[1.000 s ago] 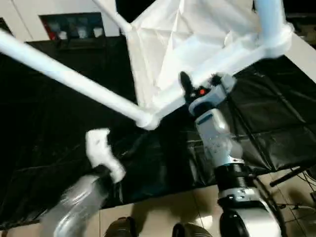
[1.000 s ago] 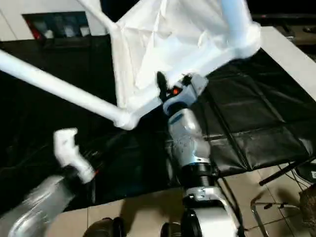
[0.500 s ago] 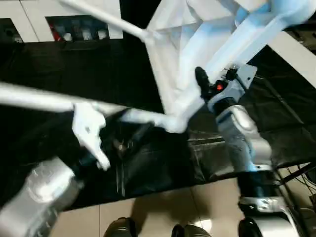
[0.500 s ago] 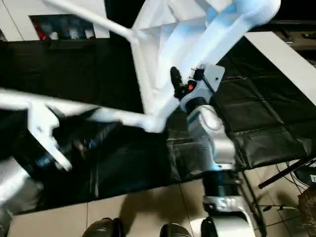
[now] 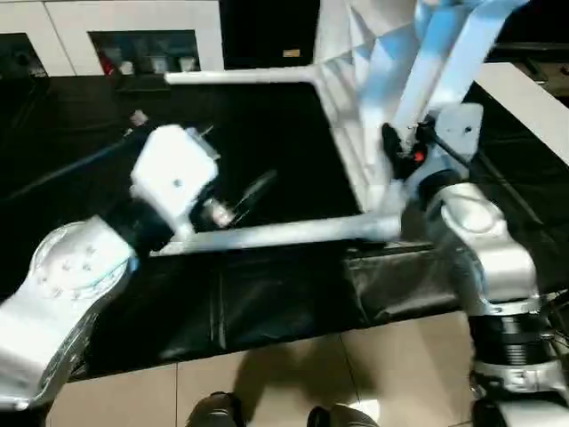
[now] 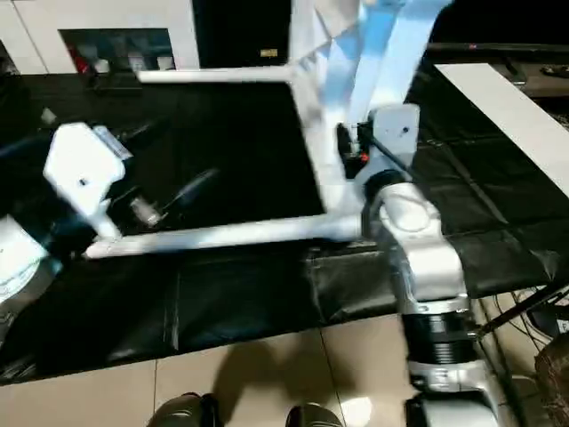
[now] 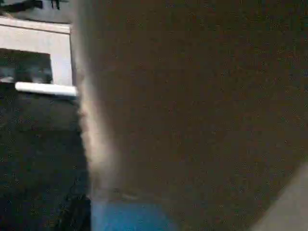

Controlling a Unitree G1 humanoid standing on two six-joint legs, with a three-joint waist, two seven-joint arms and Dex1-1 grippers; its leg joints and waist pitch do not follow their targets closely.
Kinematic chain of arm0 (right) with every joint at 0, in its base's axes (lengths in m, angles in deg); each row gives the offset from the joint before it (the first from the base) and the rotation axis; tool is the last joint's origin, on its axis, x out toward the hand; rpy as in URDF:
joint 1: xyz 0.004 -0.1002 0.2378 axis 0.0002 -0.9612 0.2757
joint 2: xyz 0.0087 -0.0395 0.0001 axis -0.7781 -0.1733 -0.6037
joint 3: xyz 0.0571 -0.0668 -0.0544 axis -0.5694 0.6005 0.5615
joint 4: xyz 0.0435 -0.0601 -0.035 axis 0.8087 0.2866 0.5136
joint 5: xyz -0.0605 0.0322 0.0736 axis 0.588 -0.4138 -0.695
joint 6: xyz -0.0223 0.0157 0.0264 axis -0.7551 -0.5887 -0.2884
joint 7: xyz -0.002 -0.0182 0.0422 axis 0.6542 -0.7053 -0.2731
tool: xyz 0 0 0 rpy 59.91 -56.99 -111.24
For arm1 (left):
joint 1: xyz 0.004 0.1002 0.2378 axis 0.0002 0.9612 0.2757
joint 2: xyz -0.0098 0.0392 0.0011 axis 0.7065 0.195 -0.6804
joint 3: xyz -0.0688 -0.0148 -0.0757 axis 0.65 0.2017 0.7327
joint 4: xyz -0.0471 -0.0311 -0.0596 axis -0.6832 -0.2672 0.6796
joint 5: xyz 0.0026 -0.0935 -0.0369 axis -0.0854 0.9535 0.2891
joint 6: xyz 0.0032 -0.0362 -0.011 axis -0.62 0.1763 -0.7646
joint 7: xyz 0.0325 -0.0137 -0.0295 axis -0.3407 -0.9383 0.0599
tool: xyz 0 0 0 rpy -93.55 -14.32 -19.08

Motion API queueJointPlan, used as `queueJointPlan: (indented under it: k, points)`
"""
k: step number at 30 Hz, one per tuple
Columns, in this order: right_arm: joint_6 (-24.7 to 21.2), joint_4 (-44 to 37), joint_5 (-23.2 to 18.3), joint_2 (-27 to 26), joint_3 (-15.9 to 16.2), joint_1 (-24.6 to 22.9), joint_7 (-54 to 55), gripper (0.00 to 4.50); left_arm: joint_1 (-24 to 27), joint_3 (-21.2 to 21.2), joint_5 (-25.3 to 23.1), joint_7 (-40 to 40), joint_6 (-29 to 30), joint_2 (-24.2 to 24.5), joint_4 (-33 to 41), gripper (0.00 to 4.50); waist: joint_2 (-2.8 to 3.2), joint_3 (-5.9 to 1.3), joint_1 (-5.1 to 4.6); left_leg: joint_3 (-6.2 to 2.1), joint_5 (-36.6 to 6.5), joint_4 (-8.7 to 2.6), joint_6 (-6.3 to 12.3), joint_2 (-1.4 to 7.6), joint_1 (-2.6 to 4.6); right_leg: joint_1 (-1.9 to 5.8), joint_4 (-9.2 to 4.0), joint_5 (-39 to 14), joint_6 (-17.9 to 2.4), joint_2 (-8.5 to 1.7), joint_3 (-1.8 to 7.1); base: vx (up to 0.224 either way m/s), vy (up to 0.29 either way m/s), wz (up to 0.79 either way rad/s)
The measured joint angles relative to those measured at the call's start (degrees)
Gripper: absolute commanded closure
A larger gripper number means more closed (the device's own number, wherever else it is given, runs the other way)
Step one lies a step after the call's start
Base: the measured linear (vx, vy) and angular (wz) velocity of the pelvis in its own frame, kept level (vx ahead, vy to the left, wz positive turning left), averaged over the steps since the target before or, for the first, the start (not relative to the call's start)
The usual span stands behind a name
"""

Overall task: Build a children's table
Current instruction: Flip table

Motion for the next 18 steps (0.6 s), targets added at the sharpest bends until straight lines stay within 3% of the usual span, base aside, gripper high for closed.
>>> queueJointPlan:
  k: [5,6,10,14,18]
  points:
    - [-0.01,0.0,1.63,2.5,1.01,0.2,-1.17,2.54,-0.04,-1.36,-1.39,1.49,0.25,0.88,0.01,0.21,0.01,0.0,0.09,0.01,0.01,0.0,0.0,0.02,0.01,0.0,0.01,0.0,-0.01,0.01,-0.01,0.0,0.0,0.0]
    - [0.26,0.24,2.9,4.56,2.46,0.57,-1.72,2.54,0.06,-2.01,-2.35,1.91,0.2,1.67,0.04,0.21,0.09,0.04,0.1,0.02,0.01,0.02,0.01,0.02,0.0,0.0,0.02,0.01,-0.03,0.01,-0.01,0.0,0.0,0.0]
    - [2.14,2.6,4.46,11.35,3.77,5.31,-5.98,2.51,1.03,-4.75,-5.49,3.06,0.04,4.0,-0.29,0.21,0.78,0.11,0.01,0.3,0.05,0.04,0.16,0.02,0.07,-0.04,0.04,0.06,-0.02,-0.06,0.14,0.0,0.0,0.0]
    - [2.61,5.23,5.81,16.92,3.93,11.38,-11.51,2.5,-2.84,-3.2,-5.78,2.98,-0.76,2.2,-1.0,0.21,0.75,0.1,0.06,0.33,0.22,-0.05,0.41,0.09,0.17,0.0,0.1,0.09,-0.06,-0.02,0.08,0.0,0.0,0.0]
    - [3.23,8.27,6.03,20.1,4.11,15.03,-15.7,2.49,-7.14,0.34,-1.91,5.66,-2.2,2.15,0.15,0.21,0.69,0.08,0.06,0.46,0.19,0.0,0.53,0.09,0.29,0.14,0.08,0.09,-0.08,-0.06,0.11,0.0,0.0,0.0]
